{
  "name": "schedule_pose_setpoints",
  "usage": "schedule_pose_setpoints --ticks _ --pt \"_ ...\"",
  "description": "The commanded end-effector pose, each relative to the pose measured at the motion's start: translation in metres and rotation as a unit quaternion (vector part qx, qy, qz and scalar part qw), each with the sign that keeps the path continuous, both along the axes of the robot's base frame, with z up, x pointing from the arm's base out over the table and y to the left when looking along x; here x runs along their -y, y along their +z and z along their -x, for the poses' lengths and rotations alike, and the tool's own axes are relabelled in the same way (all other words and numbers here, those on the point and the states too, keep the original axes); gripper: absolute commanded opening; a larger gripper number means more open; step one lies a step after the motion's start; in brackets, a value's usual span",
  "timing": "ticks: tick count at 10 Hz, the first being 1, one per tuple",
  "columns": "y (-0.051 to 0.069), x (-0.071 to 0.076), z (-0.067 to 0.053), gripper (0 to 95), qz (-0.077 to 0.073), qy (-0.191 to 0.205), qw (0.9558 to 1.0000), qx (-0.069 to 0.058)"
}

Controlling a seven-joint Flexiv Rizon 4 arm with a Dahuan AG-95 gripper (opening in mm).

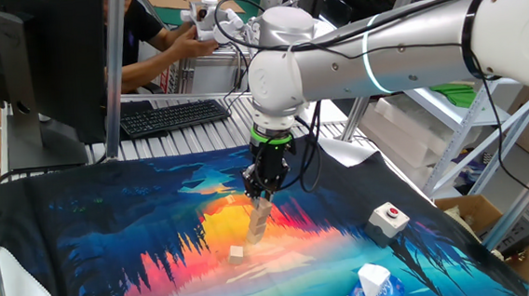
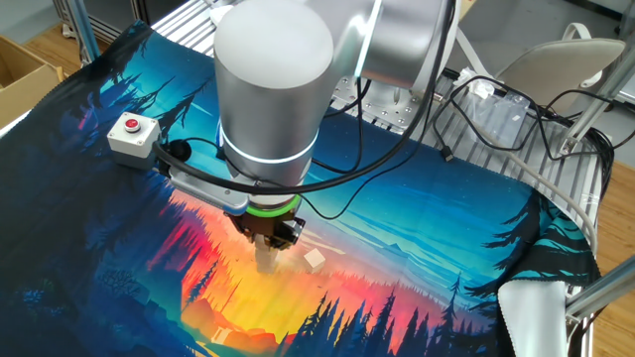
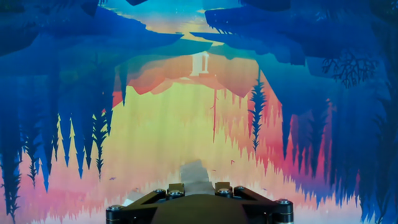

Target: Stack the blocks in a vertical line of five

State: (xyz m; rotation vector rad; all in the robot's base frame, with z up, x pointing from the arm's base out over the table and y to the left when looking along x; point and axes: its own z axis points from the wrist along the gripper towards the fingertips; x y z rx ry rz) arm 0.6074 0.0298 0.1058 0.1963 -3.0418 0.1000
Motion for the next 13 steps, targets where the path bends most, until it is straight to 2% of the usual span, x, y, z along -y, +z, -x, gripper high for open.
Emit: schedule_pose_setpoints --ticks 1,2,3,7,10,11,13 --pt "-0.001 0.0 -0.001 38.0 0.001 -0.006 1.0 0.001" --pt "-0.001 0.0 -0.001 38.0 0.001 -0.008 1.0 0.001" --pt "-0.001 0.0 -0.001 57.0 0.002 -0.012 0.9999 0.002" --pt "0.002 0.0 0.001 57.0 -0.001 -0.001 1.0 0.002" --pt "0.014 -0.007 0.005 57.0 0.001 0.008 1.0 0.001" --pt "0.018 -0.01 0.008 38.0 0.0 0.011 0.9999 0.001" --pt "0.027 -0.021 0.014 38.0 0.005 0.017 0.9998 0.001"
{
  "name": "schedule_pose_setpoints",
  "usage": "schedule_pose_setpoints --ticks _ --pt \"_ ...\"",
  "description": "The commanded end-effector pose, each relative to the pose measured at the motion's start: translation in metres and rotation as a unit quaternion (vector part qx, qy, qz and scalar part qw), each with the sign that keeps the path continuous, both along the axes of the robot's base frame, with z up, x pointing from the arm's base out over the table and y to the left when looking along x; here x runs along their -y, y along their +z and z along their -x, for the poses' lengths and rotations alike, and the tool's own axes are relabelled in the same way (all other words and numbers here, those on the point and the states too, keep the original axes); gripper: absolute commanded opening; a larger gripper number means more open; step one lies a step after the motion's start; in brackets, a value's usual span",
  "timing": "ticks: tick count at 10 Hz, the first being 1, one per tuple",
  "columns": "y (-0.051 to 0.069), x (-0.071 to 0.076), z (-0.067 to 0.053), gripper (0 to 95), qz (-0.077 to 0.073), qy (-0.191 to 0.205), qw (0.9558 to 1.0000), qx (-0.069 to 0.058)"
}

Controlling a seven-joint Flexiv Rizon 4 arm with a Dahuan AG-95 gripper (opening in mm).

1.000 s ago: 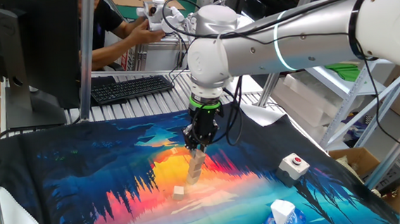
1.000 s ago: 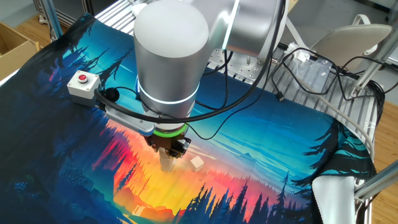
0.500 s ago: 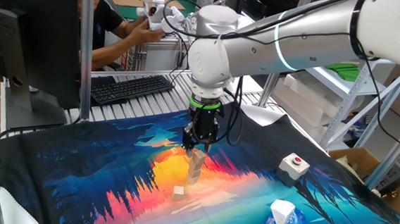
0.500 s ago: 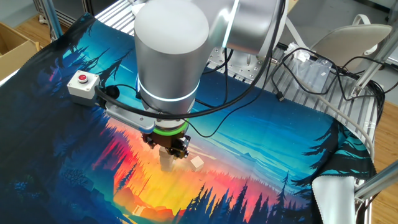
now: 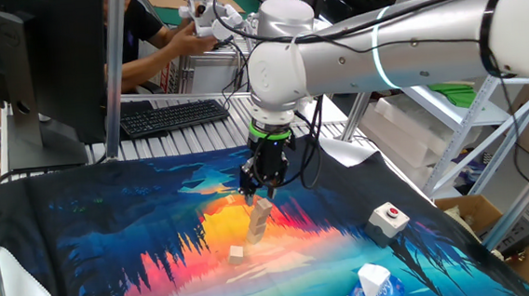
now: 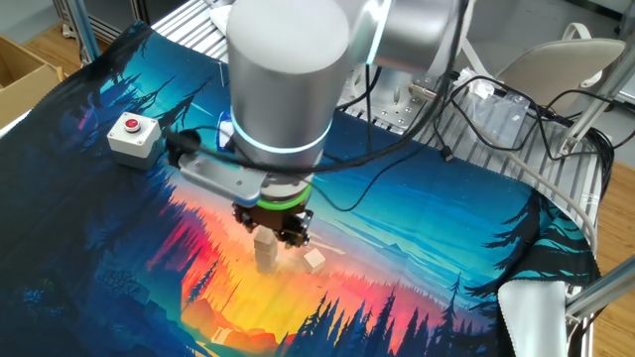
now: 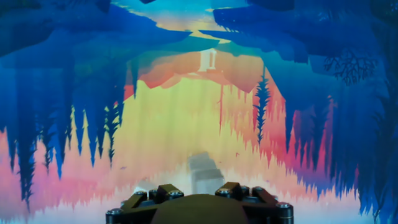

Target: Stack the blocks in a vertical line of five

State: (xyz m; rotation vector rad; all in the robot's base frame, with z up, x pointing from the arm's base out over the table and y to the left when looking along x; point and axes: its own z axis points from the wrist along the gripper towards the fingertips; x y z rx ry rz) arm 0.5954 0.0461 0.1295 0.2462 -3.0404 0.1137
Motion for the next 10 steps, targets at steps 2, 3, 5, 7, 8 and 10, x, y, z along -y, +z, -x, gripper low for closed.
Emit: schedule_pose_setpoints --ticks 2,3,5,7,8,10 --pt "0.014 -0.02 0.011 38.0 0.008 -0.004 1.0 -0.003" --pt "0.015 -0.023 0.012 38.0 0.009 -0.004 0.9999 -0.003" --pt "0.015 -0.033 0.022 38.0 0.01 -0.011 0.9999 -0.002" --pt "0.011 -0.038 0.029 38.0 0.01 -0.025 0.9996 0.001" --pt "0.006 -0.04 0.033 38.0 0.011 -0.035 0.9993 0.002" --pt "-0.007 -0.045 0.044 38.0 0.009 -0.076 0.997 0.005"
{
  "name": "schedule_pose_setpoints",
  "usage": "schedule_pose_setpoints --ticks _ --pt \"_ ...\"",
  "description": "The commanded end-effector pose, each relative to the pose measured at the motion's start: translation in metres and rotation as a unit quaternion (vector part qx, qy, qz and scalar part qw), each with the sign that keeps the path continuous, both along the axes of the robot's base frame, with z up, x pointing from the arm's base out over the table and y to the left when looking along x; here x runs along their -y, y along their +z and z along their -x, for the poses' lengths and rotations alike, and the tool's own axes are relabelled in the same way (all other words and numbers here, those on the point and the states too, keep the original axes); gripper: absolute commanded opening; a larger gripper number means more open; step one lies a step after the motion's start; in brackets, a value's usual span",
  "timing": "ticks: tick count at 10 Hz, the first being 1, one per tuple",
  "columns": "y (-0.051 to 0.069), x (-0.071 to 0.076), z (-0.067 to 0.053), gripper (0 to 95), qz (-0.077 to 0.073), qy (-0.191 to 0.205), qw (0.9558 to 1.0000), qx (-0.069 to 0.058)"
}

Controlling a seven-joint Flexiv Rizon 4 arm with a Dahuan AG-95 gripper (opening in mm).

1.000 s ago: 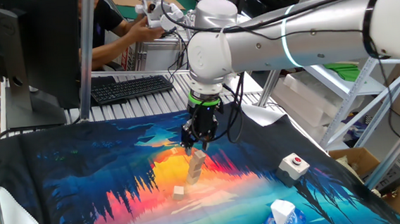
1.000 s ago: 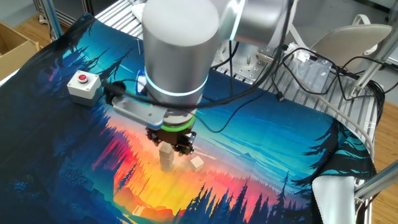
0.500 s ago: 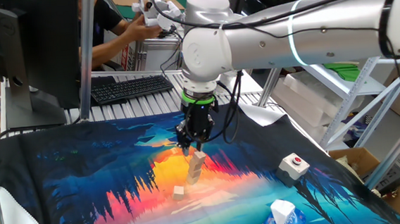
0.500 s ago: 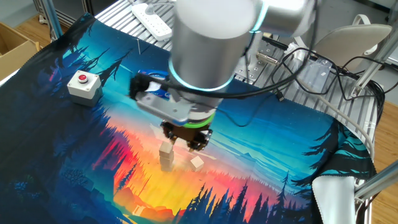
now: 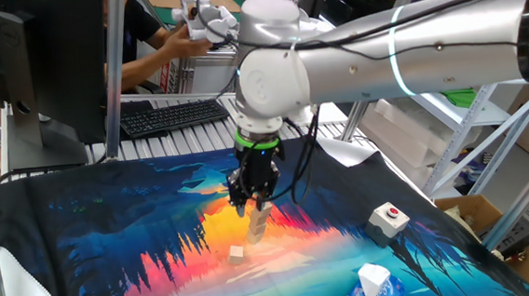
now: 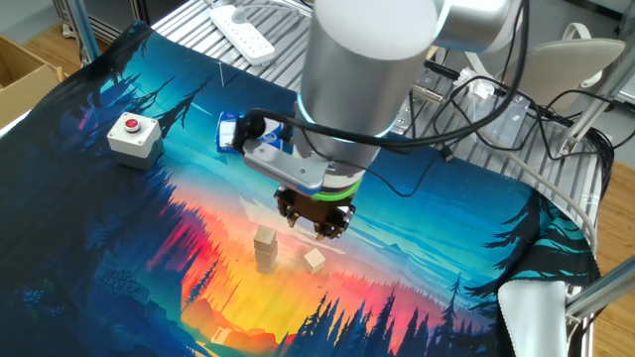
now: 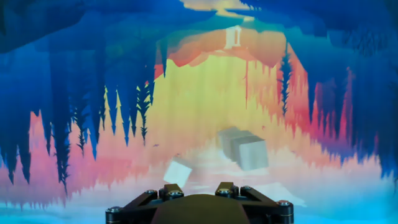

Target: Stack the blocks in a vertical line of five

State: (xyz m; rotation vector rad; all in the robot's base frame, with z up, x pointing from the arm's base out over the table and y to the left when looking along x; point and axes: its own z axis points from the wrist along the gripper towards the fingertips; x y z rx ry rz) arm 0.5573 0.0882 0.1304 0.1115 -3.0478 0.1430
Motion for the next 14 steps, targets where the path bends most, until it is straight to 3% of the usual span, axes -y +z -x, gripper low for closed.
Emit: schedule_pose_setpoints --ticks 1,2,6,9,14 --pt "-0.011 -0.003 0.008 38.0 -0.003 -0.047 0.9989 0.002" --pt "-0.018 -0.003 0.012 38.0 -0.003 -0.075 0.9971 0.005" --pt "-0.044 0.001 0.02 38.0 -0.01 -0.106 0.9943 0.009" --pt "-0.059 0.0 0.024 38.0 -0.015 -0.142 0.9896 0.015" --pt "-0.076 -0.005 0.021 38.0 -0.019 -0.188 0.9816 0.025"
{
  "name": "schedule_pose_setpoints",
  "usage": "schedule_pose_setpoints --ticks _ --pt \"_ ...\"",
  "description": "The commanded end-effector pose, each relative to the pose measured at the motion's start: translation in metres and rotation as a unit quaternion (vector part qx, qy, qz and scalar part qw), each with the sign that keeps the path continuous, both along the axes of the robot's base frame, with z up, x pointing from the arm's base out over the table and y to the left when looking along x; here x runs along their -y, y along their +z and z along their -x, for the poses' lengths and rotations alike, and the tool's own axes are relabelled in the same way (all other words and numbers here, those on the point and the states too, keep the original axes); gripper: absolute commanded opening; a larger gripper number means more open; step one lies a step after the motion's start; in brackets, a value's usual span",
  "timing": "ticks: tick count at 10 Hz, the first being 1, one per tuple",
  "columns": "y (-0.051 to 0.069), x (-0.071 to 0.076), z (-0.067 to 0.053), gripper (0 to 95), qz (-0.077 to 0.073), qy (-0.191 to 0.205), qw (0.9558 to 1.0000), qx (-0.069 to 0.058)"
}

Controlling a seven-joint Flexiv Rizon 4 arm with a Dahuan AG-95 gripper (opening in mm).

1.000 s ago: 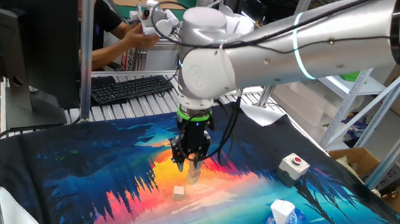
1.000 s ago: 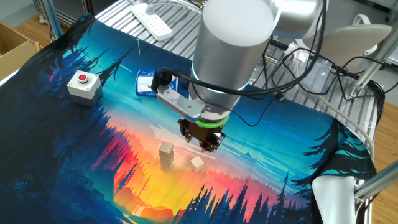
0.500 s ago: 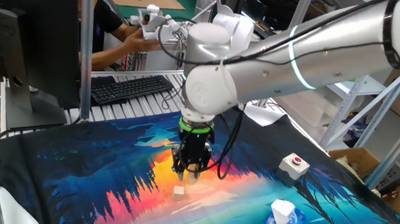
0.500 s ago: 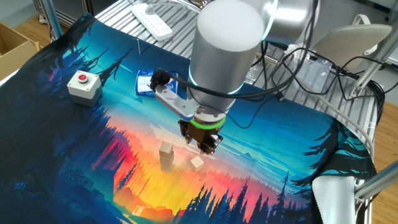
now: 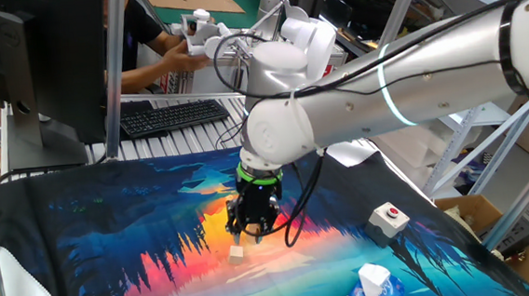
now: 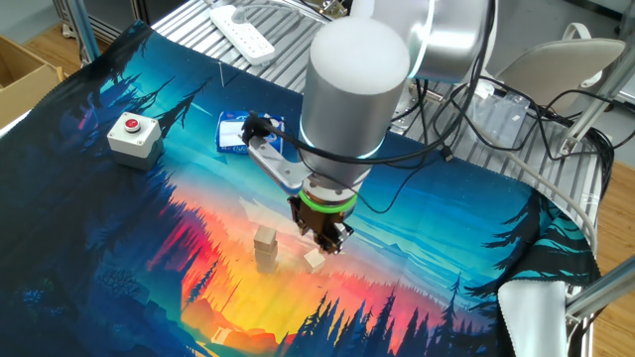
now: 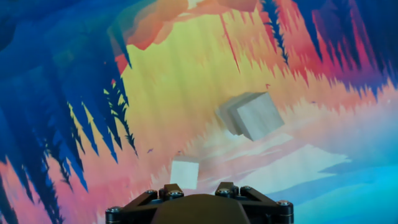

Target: Stack the blocks in a vertical line of five

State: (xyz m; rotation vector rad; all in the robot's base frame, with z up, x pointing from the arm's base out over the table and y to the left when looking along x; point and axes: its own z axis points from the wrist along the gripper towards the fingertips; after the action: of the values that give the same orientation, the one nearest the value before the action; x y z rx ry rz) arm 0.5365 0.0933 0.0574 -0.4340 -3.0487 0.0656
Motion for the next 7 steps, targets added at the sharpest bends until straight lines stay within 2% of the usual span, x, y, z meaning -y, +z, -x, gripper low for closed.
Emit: schedule_pose_setpoints --ticks 1,4,5,7 --pt "-0.007 -0.001 -0.001 38.0 0.0 -0.025 0.9997 0.009" --pt "-0.016 -0.003 -0.002 38.0 -0.001 -0.048 0.9987 0.018" --pt "-0.019 -0.003 -0.002 57.0 -0.003 -0.053 0.9984 0.019" --pt "-0.023 -0.004 -0.003 57.0 -0.004 -0.051 0.9984 0.022"
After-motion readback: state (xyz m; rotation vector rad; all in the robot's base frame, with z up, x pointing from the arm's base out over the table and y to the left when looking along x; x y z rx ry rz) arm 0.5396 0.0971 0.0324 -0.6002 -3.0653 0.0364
